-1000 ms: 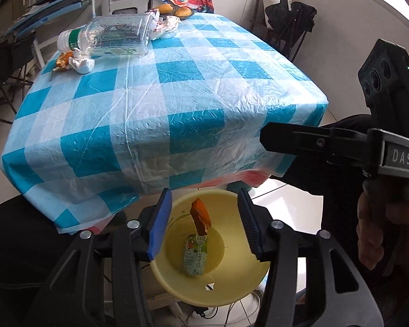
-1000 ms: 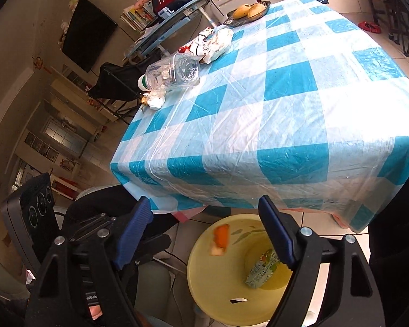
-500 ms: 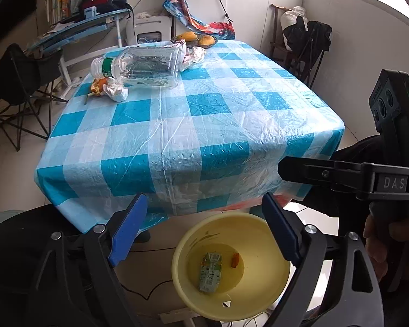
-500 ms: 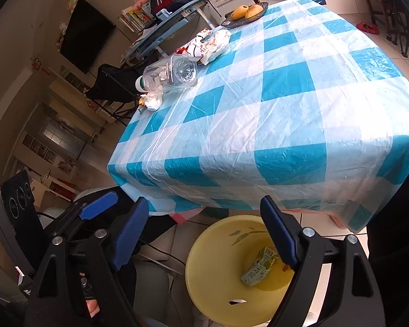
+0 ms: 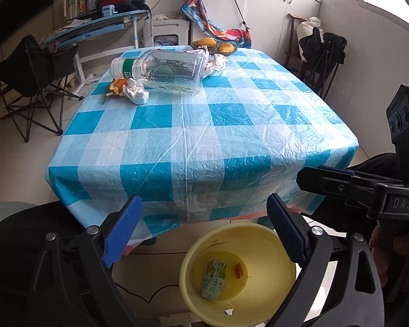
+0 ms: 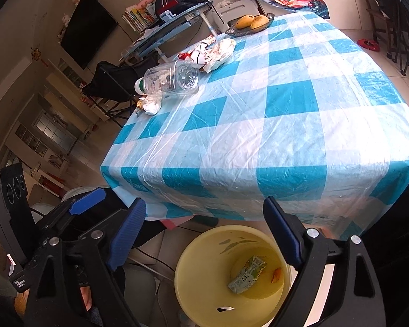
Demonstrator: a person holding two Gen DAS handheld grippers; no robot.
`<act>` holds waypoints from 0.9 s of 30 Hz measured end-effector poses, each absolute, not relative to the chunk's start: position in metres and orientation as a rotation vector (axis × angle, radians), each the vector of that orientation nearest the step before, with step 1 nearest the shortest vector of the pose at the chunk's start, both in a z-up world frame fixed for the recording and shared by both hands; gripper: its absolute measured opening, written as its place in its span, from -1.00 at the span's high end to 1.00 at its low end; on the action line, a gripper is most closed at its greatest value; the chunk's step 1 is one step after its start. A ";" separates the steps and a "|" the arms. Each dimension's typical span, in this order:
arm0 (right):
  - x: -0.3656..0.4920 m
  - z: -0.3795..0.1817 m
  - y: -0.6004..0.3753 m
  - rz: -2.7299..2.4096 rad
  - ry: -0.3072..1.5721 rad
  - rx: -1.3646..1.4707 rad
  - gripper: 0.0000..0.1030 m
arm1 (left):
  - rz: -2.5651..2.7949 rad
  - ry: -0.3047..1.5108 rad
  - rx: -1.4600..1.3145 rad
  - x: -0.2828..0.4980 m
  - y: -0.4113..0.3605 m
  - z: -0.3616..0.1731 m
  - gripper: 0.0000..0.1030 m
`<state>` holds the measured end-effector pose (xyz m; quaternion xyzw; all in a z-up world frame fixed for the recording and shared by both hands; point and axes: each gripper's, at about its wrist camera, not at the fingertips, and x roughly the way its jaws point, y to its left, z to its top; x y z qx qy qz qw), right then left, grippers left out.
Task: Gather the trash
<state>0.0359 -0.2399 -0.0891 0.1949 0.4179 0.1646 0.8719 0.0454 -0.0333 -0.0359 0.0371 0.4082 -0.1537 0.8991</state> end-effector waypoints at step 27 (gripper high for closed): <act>0.235 -0.068 -0.284 0.050 0.861 0.118 -0.79 | -0.059 0.865 -0.042 0.138 0.009 -0.035 -0.86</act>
